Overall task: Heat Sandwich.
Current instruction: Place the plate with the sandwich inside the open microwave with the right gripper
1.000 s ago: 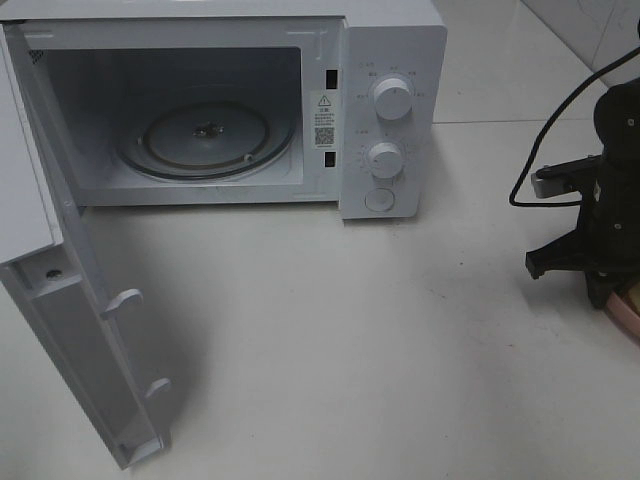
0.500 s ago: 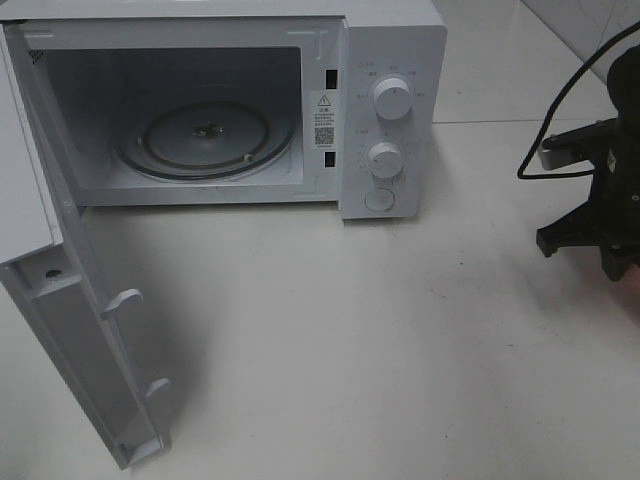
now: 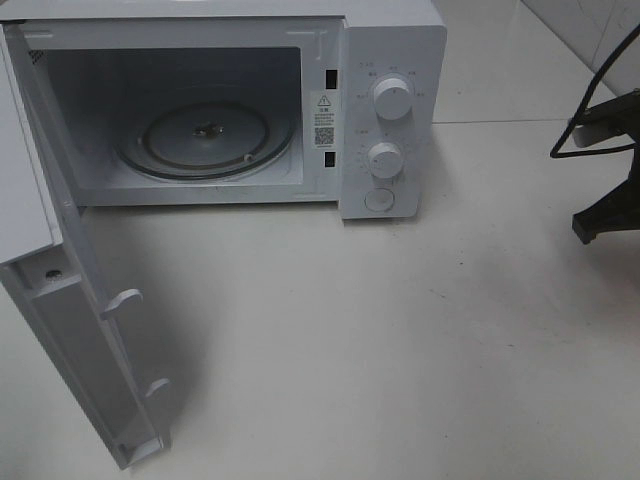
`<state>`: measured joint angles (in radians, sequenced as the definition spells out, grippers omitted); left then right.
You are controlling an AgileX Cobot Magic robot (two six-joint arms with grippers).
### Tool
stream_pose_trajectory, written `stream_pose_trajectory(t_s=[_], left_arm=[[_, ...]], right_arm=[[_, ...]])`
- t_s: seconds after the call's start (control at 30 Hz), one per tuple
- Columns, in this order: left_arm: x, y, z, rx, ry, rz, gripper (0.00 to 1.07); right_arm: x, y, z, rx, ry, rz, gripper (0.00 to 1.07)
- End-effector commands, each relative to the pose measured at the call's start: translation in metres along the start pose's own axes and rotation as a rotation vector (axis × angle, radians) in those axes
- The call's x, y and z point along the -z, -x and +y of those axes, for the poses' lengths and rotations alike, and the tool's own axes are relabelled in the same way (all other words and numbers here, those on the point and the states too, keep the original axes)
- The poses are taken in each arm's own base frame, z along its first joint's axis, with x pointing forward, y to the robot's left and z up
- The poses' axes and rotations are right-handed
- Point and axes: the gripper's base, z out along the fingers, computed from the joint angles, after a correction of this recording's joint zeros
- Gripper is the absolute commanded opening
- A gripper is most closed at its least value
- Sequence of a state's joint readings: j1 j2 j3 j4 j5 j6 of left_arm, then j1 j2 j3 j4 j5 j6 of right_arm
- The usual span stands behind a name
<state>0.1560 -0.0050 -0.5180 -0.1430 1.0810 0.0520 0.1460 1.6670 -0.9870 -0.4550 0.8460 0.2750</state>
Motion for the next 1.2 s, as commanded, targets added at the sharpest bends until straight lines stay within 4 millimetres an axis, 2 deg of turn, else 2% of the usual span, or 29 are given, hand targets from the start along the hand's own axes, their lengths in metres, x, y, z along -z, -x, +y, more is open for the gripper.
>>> stream_pose_trajectory(t_s=[0.03,0.33,0.47,0.6,0.77,0.9,1.07,1.2], left_arm=[[0.0,0.0,0.0,0.003,-0.01,-0.015,0.76],[0.0,0.0,0.0,0.003,-0.01,-0.015,0.76],[0.0,0.0,0.0,0.003,-0.01,-0.015,0.76],[0.0,0.0,0.0,0.003,-0.01,-0.015,0.76],[0.0,0.0,0.0,0.003,-0.01,-0.015,0.76],[0.0,0.0,0.0,0.003,-0.01,-0.015,0.76],[0.0,0.0,0.0,0.003,-0.01,-0.015,0.76],[0.0,0.0,0.0,0.003,-0.01,-0.015,0.76]], right_arm=[[0.012,-0.013,0.008,0.068,-0.023,-0.049,0.0],[0.035,-0.038,0.037,0.187,-0.021,-0.085,0.0],[0.039,-0.046,0.046,0.215,-0.012,-0.093,0.0],[0.047,-0.064,0.07,0.326,-0.006,-0.119,0.0],[0.051,-0.071,0.082,0.385,-0.009,-0.129,0.0],[0.064,-0.081,0.109,0.541,-0.03,-0.195,0.0],[0.07,-0.086,0.123,0.641,-0.032,-0.246,0.0],[0.08,-0.093,0.146,0.882,-0.011,-0.351,0.0]])
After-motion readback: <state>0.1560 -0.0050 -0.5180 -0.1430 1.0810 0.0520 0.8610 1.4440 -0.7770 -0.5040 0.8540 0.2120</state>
